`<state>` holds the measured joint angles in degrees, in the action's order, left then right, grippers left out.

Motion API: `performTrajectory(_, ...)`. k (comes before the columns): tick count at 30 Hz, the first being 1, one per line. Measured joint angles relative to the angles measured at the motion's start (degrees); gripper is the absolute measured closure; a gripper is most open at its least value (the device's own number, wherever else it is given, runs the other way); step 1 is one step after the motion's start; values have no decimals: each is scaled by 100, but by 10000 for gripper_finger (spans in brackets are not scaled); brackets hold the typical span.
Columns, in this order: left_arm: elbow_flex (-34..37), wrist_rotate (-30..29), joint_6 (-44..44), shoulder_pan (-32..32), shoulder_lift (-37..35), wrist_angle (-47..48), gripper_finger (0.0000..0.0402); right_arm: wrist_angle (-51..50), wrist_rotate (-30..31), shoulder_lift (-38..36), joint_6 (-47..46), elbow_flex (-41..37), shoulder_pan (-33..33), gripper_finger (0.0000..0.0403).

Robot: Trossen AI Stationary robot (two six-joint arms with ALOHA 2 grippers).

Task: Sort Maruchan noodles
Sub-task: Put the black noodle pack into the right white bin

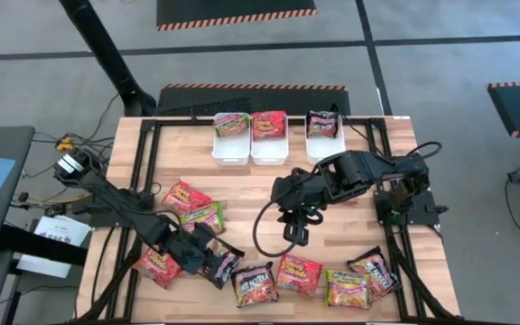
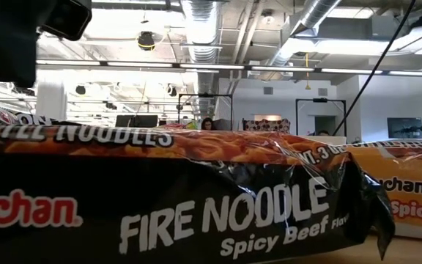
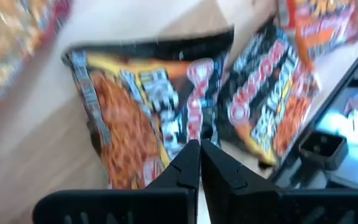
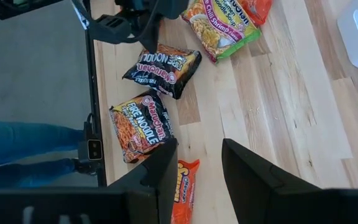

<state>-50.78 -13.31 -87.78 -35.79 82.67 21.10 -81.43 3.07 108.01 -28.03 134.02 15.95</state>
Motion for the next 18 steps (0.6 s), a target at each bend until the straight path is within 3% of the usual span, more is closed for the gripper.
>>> performTrajectory(7, -8, -192, 304, 7, -13, -97, 401, 0, -11, 0, 4, 0, -35, 253)
performTrajectory(10, -11, 118, 453, 89, -9, -107, 395, -2, -13, 0, 17, 0, -35, 253)
performTrajectory(18, -11, 444, 628, 328, -8, -111, 319, -4, -13, 0, 100, 2, -22, 253)
